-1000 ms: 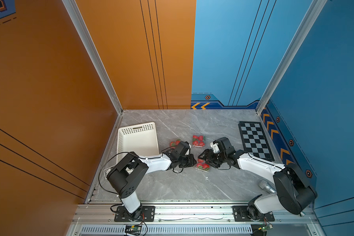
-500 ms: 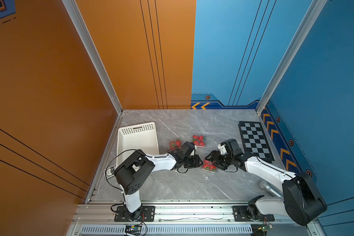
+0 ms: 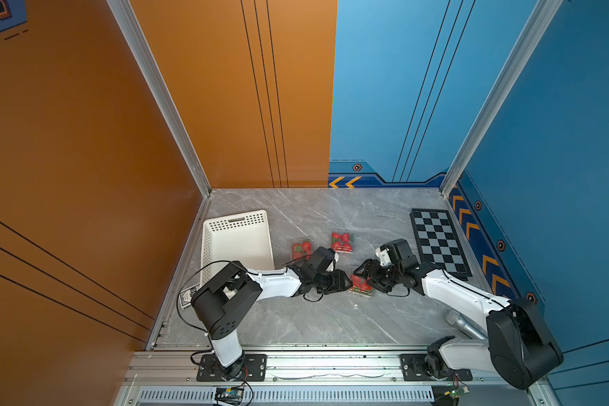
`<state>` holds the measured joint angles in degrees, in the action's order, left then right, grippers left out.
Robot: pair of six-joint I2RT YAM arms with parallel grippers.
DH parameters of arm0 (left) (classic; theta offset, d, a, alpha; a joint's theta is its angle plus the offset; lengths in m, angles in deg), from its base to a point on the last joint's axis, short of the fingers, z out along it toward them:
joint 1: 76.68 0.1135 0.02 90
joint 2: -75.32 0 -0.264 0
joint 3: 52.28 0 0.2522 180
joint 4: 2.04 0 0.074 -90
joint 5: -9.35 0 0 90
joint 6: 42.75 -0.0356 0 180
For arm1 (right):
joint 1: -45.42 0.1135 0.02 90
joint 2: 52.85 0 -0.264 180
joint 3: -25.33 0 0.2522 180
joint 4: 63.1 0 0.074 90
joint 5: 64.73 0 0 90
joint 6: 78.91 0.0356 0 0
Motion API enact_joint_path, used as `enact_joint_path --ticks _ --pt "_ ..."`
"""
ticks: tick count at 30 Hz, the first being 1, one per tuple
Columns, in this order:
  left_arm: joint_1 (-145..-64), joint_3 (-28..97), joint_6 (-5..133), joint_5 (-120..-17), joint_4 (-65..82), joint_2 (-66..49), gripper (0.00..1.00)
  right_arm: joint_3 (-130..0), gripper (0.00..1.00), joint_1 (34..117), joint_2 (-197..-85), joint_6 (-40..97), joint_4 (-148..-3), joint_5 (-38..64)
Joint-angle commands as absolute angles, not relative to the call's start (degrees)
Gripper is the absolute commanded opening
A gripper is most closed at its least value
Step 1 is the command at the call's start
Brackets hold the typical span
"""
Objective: Pack strawberries into containers
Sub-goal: Close the packing box at the center of the board.
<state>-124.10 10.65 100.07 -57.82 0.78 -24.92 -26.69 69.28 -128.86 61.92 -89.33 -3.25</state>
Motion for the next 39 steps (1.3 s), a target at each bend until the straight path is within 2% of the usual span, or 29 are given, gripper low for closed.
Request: enact_joint_path --ticks 1,19,26,28,30,31,36,39 --pt "-125.1 11.3 100.5 -55.8 0.0 -27.1 0.49 -25.1 0.72 68.9 -127.9 60.7 -92.6 -2.6" --pt "-125.2 11.2 102.0 -54.7 -3.3 -29.9 0.21 -25.0 0.71 68.5 -127.6 60.4 -92.9 -2.9" --pt "-124.8 11.2 102.3 -54.2 -3.9 -29.7 0.17 -25.0 0.71 68.3 -127.3 60.2 -93.1 -3.0" --pt "-124.6 11.0 102.4 -54.2 -3.9 -29.2 0.23 -25.0 0.71 68.3 -127.2 60.0 -93.1 -3.2" --pt "-124.3 10.6 102.4 -54.9 -4.0 -28.4 0.38 -25.1 0.72 68.3 -127.2 60.0 -93.2 -3.2" --pt "-124.0 10.3 102.3 -55.3 -3.9 -27.8 0.42 -25.1 0.72 68.2 -127.2 60.0 -93.2 -3.2" --pt "-122.1 9.2 101.4 -56.4 -3.9 -25.4 0.51 -25.0 0.72 67.9 -127.0 59.8 -93.3 -3.5" --pt "-120.5 10.6 99.9 -55.5 -3.8 -26.1 0.53 -24.9 0.72 67.8 -126.6 59.9 -93.2 -3.4"
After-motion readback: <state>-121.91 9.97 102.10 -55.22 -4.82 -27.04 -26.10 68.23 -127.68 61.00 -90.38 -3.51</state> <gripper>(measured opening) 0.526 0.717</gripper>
